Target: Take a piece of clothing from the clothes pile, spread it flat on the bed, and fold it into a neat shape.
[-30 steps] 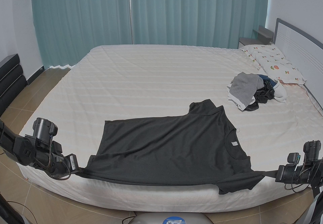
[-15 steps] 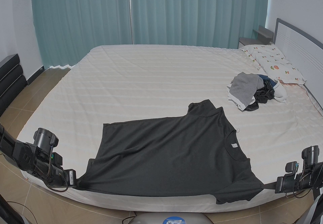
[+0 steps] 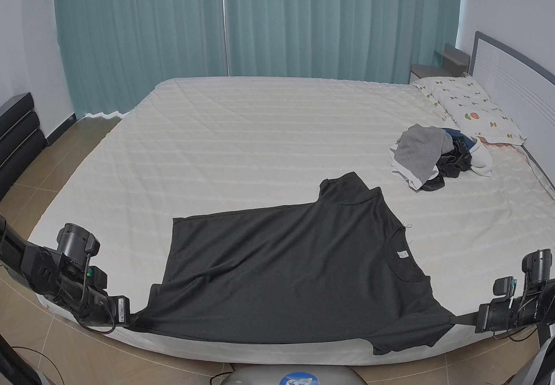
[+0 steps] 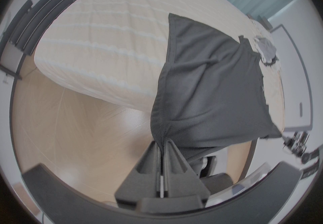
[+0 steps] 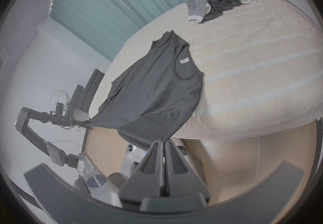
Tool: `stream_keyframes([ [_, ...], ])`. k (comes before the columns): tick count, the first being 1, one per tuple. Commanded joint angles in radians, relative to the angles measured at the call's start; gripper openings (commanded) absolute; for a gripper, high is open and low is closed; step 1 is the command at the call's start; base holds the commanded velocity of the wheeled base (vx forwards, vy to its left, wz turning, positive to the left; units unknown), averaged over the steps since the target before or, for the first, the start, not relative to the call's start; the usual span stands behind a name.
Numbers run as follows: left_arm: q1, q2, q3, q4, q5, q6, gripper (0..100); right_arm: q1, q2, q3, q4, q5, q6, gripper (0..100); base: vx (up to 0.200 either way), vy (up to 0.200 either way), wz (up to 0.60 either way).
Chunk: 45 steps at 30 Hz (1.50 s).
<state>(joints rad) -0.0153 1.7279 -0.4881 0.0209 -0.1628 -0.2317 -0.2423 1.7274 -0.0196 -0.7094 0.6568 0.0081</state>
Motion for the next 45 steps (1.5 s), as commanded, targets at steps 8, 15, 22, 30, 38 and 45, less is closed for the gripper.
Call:
stream_keyframes([
  [8, 0.012, 0.079, -0.201, -0.010, -0.126, -0.311, 0, 0.058, 0.060, -0.195, 0.001, -0.002, 0.170, 0, 0.000, 0.000, 0.00],
  [15, 0.021, 0.206, -0.268, -0.045, -0.124, -0.397, 0, 0.100, 0.210, -0.338, -0.002, -0.020, 0.217, 0, 0.000, 0.000, 0.00],
  [22, 0.021, 0.323, -0.279, -0.179, -0.050, -0.463, 0, 0.133, 0.328, -0.461, -0.004, -0.086, 0.325, 0, 0.000, 0.000, 0.00],
  [30, 0.012, 0.423, -0.310, -0.274, -0.014, -0.560, 0, 0.150, 0.489, -0.499, -0.156, -0.092, 0.368, 0, 0.000, 0.000, 0.00],
  [38, -0.020, 0.443, -0.349, -0.275, -0.009, -0.569, 0, 0.150, 0.544, -0.504, -0.326, -0.120, 0.486, 0, 0.000, 0.000, 0.00],
  [45, -0.025, 0.484, -0.383, -0.288, 0.054, -0.571, 0, 0.155, 0.566, -0.517, -0.394, -0.120, 0.520, 0, 0.000, 0.000, 0.00],
])
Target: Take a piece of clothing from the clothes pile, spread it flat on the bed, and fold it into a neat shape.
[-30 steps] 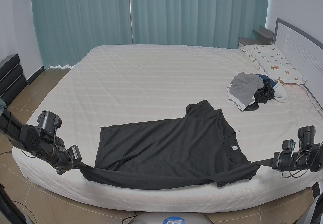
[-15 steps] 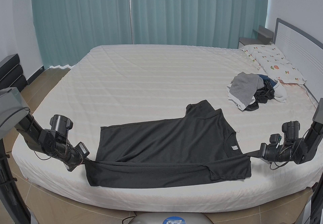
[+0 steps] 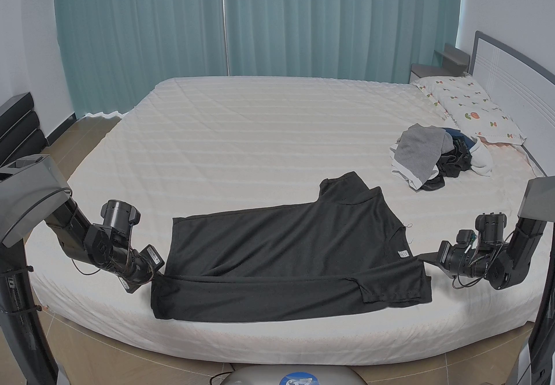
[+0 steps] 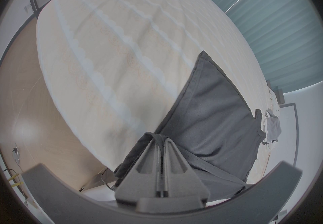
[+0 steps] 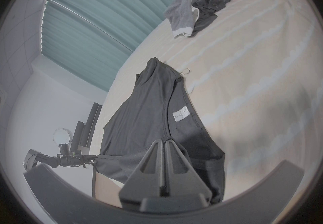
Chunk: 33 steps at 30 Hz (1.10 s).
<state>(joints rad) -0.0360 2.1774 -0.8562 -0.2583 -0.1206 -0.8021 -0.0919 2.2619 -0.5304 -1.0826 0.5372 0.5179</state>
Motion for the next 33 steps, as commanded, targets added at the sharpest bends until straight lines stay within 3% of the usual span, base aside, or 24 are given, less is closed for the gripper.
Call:
stream_keyframes([
  [1, -0.005, 0.036, -0.015, -0.016, 0.015, 0.000, 0, 0.008, 0.042, -0.006, -0.042, 0.000, 0.010, 0, 0.000, 0.000, 0.00],
  [9, -0.015, 0.044, -0.015, -0.041, 0.018, 0.001, 0, 0.015, 0.110, -0.014, -0.099, -0.056, 0.008, 0, 0.000, 0.000, 0.00],
  [10, -0.019, 0.044, -0.015, -0.041, 0.018, 0.001, 100, 0.020, 0.114, -0.020, -0.099, -0.057, 0.010, 0, 0.000, 0.000, 0.00],
  [11, -0.019, 0.044, -0.015, -0.041, 0.018, 0.001, 100, 0.020, 0.114, -0.020, -0.099, -0.057, 0.010, 100, 0.000, 0.000, 0.00],
  [18, -0.022, 0.042, -0.007, -0.041, 0.018, 0.000, 100, 0.027, 0.091, 0.009, -0.103, -0.057, 0.031, 100, 0.000, 0.000, 0.00],
  [24, -0.022, 0.015, -0.003, -0.035, 0.019, -0.022, 100, 0.009, 0.067, 0.052, -0.234, -0.056, 0.246, 100, 0.000, 0.000, 0.00],
  [33, 0.013, -0.062, 0.011, -0.041, 0.004, -0.075, 100, 0.014, 0.064, 0.081, -0.283, -0.057, 0.315, 100, 0.000, 0.000, 0.00],
])
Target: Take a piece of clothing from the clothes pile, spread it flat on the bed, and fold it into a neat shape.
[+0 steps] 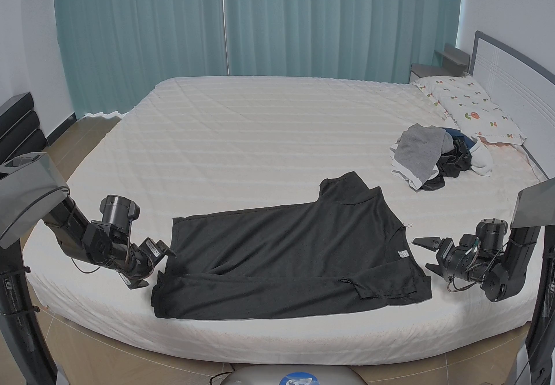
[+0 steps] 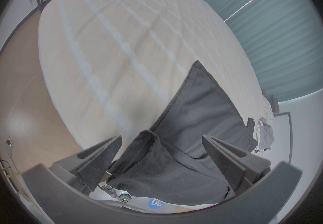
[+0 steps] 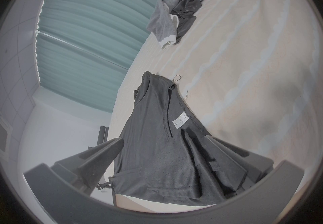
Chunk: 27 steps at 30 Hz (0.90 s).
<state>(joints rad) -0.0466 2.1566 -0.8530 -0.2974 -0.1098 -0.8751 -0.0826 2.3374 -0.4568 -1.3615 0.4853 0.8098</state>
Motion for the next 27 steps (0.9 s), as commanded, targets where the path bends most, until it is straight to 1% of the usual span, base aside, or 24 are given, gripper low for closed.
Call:
stream_keyframes([
  [1, 0.025, -0.041, 0.012, -0.003, -0.007, -0.001, 100, 0.004, -0.013, 0.007, -0.007, -0.005, 0.037, 100, 0.000, 0.000, 0.00],
  [3, 0.027, -0.041, 0.009, -0.009, -0.004, -0.002, 100, 0.004, -0.013, 0.006, -0.021, -0.005, 0.060, 100, 0.000, 0.000, 0.00],
  [5, 0.033, -0.041, 0.002, -0.011, -0.005, -0.012, 100, 0.006, -0.009, 0.009, -0.036, -0.005, 0.065, 100, 0.000, 0.000, 0.00],
  [7, 0.036, -0.044, 0.002, -0.012, -0.008, -0.024, 100, 0.007, -0.007, 0.010, -0.044, -0.005, 0.065, 100, 0.000, 0.200, 0.00],
  [9, 0.045, -0.046, 0.002, -0.014, -0.031, -0.041, 100, 0.009, -0.003, 0.010, -0.047, -0.005, 0.066, 100, 0.000, 0.200, 0.00],
  [14, 0.045, -0.043, -0.001, -0.014, -0.042, -0.041, 100, 0.009, -0.001, 0.010, -0.048, -0.005, 0.066, 100, 0.000, 0.200, 0.00],
  [23, 0.054, -0.044, -0.009, -0.015, -0.042, -0.044, 100, 0.009, 0.000, 0.009, -0.048, -0.005, 0.066, 100, 0.000, 0.000, 0.00],
  [27, 0.051, -0.057, -0.014, -0.015, -0.044, -0.044, 100, 0.012, -0.006, 0.001, -0.048, -0.005, 0.066, 100, 0.200, 0.000, 0.00],
])
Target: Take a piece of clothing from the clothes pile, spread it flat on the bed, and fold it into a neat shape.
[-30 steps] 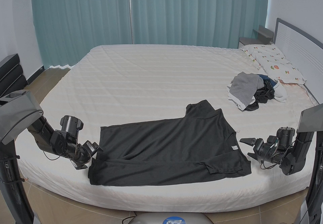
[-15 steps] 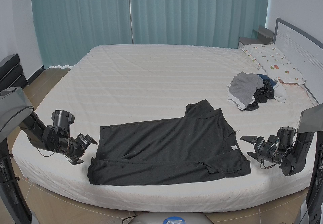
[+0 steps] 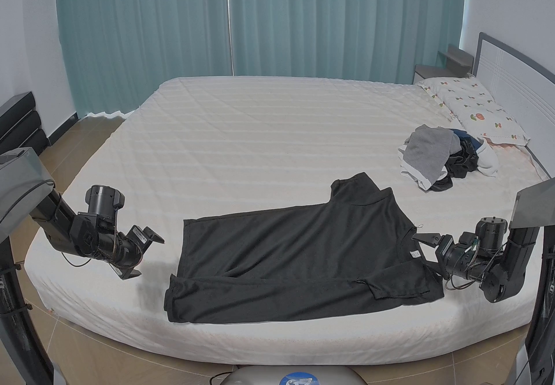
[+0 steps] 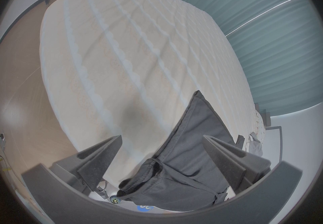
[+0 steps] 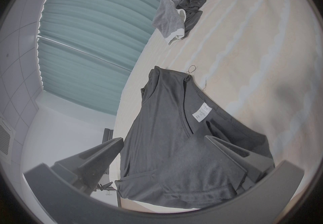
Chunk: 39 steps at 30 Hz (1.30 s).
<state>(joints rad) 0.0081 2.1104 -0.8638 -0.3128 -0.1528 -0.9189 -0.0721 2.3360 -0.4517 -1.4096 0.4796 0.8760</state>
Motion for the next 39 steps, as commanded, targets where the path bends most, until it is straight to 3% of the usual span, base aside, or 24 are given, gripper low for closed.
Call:
stream_keyframes([
  [1, -0.011, -0.015, -0.001, 0.000, -0.001, -0.001, 100, 0.012, -0.009, -0.004, 0.000, 0.002, 0.000, 100, 0.200, 0.000, 0.00],
  [5, -0.036, -0.013, -0.012, 0.000, 0.001, -0.015, 100, 0.022, -0.006, 0.004, -0.042, 0.001, 0.000, 100, 0.200, 0.000, 0.00],
  [14, -0.051, -0.004, -0.055, -0.002, 0.007, -0.077, 100, 0.025, 0.005, 0.027, -0.074, 0.004, 0.001, 100, 0.000, 0.000, 0.00],
  [22, -0.053, 0.094, -0.231, 0.000, 0.030, -0.066, 100, 0.031, 0.034, 0.033, -0.081, 0.002, 0.001, 100, 0.000, 0.000, 0.00],
  [31, -0.080, 0.281, -0.383, -0.097, 0.012, 0.014, 100, 0.014, 0.062, 0.034, -0.129, 0.010, 0.001, 100, 0.000, 0.000, 0.00],
  [39, -0.082, 0.341, -0.336, -0.209, 0.025, 0.183, 100, 0.031, 0.082, 0.045, -0.150, 0.001, -0.005, 100, 0.000, 0.000, 0.00],
])
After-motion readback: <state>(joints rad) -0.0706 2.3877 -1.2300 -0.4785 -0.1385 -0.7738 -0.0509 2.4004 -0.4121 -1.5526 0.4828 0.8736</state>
